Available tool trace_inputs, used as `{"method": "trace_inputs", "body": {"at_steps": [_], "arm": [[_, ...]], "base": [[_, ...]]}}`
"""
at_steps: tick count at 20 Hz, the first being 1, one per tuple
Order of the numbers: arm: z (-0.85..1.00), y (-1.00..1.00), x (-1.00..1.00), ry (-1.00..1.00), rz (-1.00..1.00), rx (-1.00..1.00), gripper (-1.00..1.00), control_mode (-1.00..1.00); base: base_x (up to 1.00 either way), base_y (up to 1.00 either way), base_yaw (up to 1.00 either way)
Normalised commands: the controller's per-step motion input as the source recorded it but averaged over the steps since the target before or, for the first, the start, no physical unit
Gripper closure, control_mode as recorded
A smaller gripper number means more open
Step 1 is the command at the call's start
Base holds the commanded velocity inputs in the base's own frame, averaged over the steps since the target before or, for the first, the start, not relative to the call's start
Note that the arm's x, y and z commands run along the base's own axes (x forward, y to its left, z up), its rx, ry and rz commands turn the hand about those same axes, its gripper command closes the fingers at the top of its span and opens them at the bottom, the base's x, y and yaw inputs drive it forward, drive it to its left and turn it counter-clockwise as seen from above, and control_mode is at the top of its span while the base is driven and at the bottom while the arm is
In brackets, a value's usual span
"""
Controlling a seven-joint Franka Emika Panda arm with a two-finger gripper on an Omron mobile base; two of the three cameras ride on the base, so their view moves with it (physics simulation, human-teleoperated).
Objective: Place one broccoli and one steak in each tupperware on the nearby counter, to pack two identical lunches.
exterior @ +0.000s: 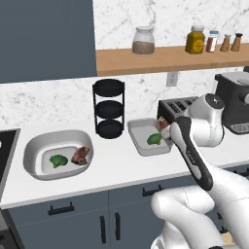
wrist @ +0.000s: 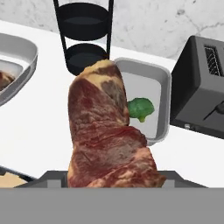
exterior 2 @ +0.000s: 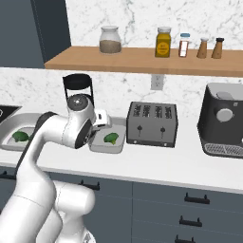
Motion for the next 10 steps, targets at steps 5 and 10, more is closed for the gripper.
{"method": "trace_inputs", "body": {"at_steps": [5, 10], "arm": [[-0.41, 0.00, 0.65, 0.08, -0.01, 0.13, 1.00, -1.00], [-0.37, 0.00, 0.78, 0.08, 0.00, 0.10, 1.00, -1.00]], "base": [[0.00, 0.00, 0.00], [0.00, 0.00, 0.00]]}}
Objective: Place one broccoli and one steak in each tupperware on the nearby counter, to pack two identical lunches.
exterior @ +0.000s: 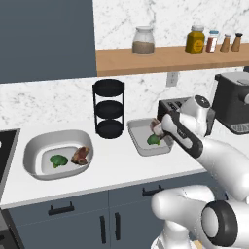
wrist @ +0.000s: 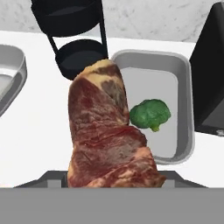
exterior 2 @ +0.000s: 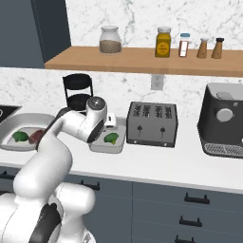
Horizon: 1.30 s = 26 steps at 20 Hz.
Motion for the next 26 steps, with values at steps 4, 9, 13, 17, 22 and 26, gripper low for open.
{"method": "trace_inputs", "body": {"at_steps": [4, 9, 13, 17, 22, 26], "arm": [[-0.33, 0.07, 0.85, 0.02, -0.12, -0.03, 1.00, -1.00], [-0.11, 0.08, 0.52, 0.00, -0.13, -0.11, 1.00, -1.00], [-0.21, 0.00, 0.27, 0.04, -0.03, 0.01, 1.00, -1.00], [-0.20, 0.00, 0.09, 0.03, 0.00, 0.03, 1.00, -1.00], [-0.23, 0.00, 0.44, 0.00, -0.03, 0.00, 1.00, -1.00], [-0.18, 0.00, 0.33, 0.00, -0.01, 0.04, 1.00, -1.00]], "base": [[0.00, 0.00, 0.00], [0.00, 0.00, 0.00], [0.00, 0.00, 0.00], [0.00, 0.00, 0.00], [0.00, 0.00, 0.00], [0.00, 0.00, 0.00]]}}
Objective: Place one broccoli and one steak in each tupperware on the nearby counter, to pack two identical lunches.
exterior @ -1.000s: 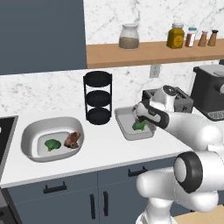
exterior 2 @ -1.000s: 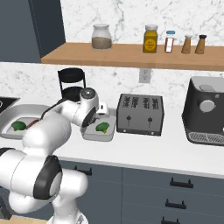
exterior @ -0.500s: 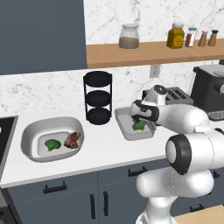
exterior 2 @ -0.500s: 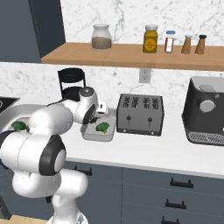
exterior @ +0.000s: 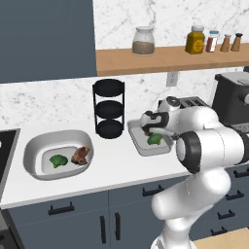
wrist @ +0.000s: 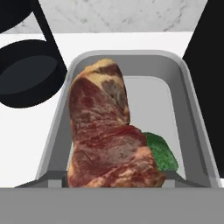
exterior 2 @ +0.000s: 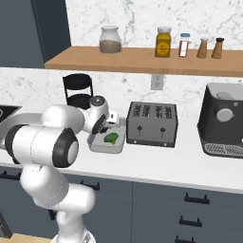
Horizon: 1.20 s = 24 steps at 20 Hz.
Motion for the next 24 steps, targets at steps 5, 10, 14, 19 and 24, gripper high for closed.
{"method": "trace_inputs", "body": {"at_steps": [5, 10, 14, 19, 24], "arm": [[-0.24, 0.00, 0.30, 0.00, 0.00, 0.06, -1.00, -1.00], [-0.28, 0.00, 0.25, 0.00, -0.01, 0.08, -1.00, -1.00], [-0.03, 0.00, 0.16, 0.00, 0.00, 0.02, -1.00, -1.00], [0.01, 0.02, 0.26, 0.00, 0.00, 0.00, -1.00, -1.00], [0.32, 0.00, -0.13, 0.01, 0.00, 0.02, -1.00, -1.00]], "base": [[0.00, 0.00, 0.00], [0.00, 0.00, 0.00], [0.00, 0.00, 0.00], [0.00, 0.00, 0.00], [0.00, 0.00, 0.00]]}}
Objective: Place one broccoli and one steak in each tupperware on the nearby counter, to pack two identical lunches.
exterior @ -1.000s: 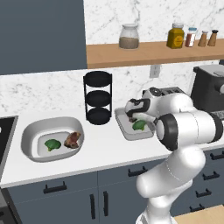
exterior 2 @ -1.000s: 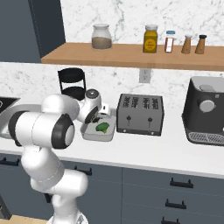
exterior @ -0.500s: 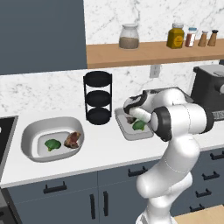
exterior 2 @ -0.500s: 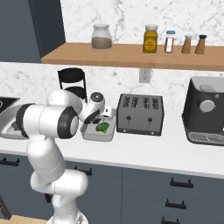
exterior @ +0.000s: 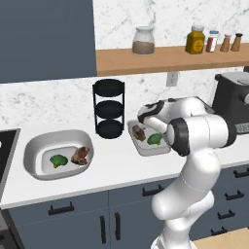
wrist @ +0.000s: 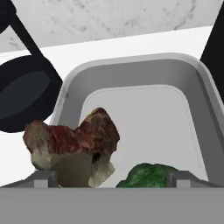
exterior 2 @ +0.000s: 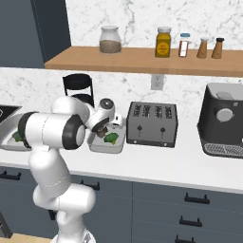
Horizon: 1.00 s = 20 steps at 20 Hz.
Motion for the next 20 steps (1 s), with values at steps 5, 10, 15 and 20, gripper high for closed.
{"method": "trace_inputs", "body": {"at_steps": [5, 10, 15, 20], "arm": [[0.43, -0.02, -0.60, 0.00, 0.02, 0.01, -1.00, -1.00], [0.74, 0.00, -0.90, 0.12, 0.10, -0.02, -1.00, -1.00], [0.93, 0.14, -1.00, 0.26, 0.19, -0.04, -1.00, -1.00], [0.59, 0.06, -1.00, 0.14, 0.11, -0.10, -1.00, -1.00]], "base": [[0.00, 0.00, 0.00], [0.00, 0.00, 0.00], [0.00, 0.00, 0.00], [0.00, 0.00, 0.00]]}}
